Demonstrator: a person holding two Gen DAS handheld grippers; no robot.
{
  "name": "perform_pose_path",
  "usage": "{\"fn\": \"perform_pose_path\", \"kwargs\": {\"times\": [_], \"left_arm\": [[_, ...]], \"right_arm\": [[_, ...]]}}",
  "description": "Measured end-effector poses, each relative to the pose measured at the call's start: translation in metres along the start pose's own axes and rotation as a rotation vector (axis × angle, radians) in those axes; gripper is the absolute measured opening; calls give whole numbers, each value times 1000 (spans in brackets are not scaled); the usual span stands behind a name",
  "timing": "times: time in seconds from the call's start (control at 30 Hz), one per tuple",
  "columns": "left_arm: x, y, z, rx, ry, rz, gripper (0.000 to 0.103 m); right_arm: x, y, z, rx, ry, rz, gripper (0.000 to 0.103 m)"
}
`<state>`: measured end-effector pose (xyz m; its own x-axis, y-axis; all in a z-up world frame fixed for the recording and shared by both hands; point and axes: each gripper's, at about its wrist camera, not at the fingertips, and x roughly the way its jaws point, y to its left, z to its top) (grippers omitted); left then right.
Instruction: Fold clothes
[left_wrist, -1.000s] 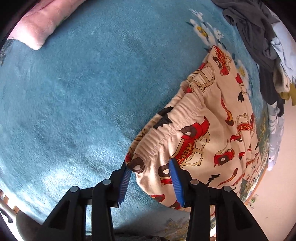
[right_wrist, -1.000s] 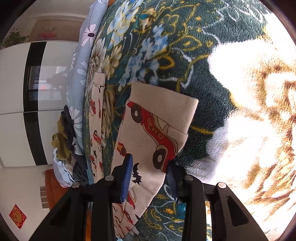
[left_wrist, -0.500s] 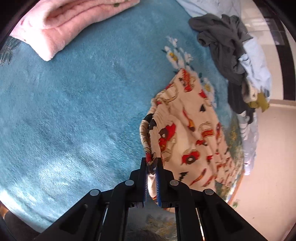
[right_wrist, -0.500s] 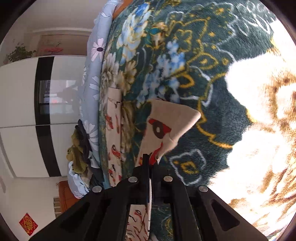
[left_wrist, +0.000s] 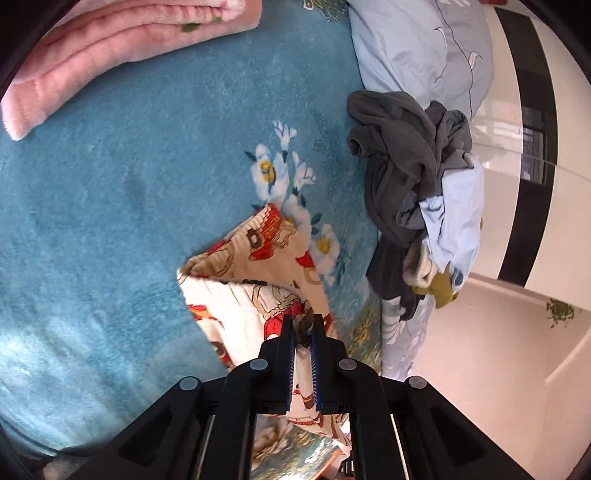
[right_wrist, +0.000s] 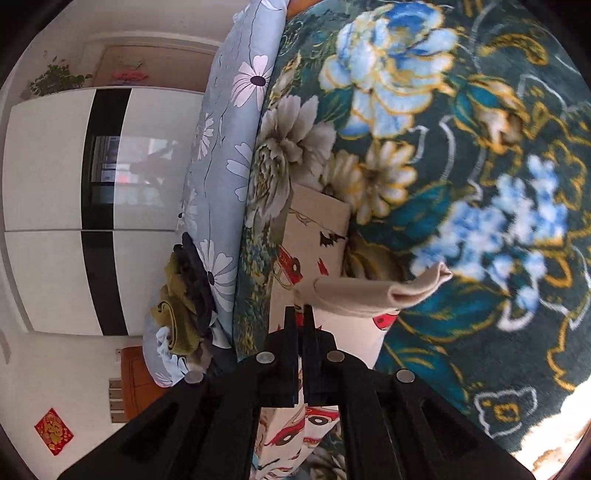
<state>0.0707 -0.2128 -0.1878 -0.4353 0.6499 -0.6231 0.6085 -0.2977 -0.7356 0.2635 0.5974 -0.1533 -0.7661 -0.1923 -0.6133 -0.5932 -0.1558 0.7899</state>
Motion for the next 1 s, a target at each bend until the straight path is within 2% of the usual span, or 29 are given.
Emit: {"fn": "perform_pose_path", "kwargs": {"times": [0.2, 0.37, 0.53, 0.6, 0.67, 0.73, 0.77, 0.83, 0.87, 0.93, 1.0], "left_arm": [[28, -7, 19, -85, -36, -2, 8], [44, 1, 28, -128, -73, -16, 8], [53, 9, 33, -178, -90, -62, 12], [56, 9, 32, -180, -85, -93, 19], [56, 4, 30, -151, -71, -132, 33], [53, -5, 24, -85, -45, -141, 41], [51, -9, 20, -48, -33, -137, 44], [38, -12, 9, 31, -67, -86, 46], [31, -9, 3, 62, -104, -25, 50], [28, 2, -7, 103, -153, 129, 52], [35, 19, -15, 115, -148, 226, 52]], "right_arm": [[62, 54, 29, -36, 27, -149, 1], [92, 69, 27, -36, 19, -174, 4], [96, 80, 28, -87, 2, -160, 5], [94, 83, 28, -105, -2, -161, 6], [91, 83, 28, -126, 0, -156, 25], [85, 77, 25, -150, 0, -167, 32], [83, 71, 23, -159, 2, -182, 32], [81, 57, 18, -171, 8, -208, 32], [82, 50, 15, -172, 13, -218, 32], [84, 35, 9, -174, 23, -237, 32], [86, 20, 3, -177, 33, -256, 32]]}}
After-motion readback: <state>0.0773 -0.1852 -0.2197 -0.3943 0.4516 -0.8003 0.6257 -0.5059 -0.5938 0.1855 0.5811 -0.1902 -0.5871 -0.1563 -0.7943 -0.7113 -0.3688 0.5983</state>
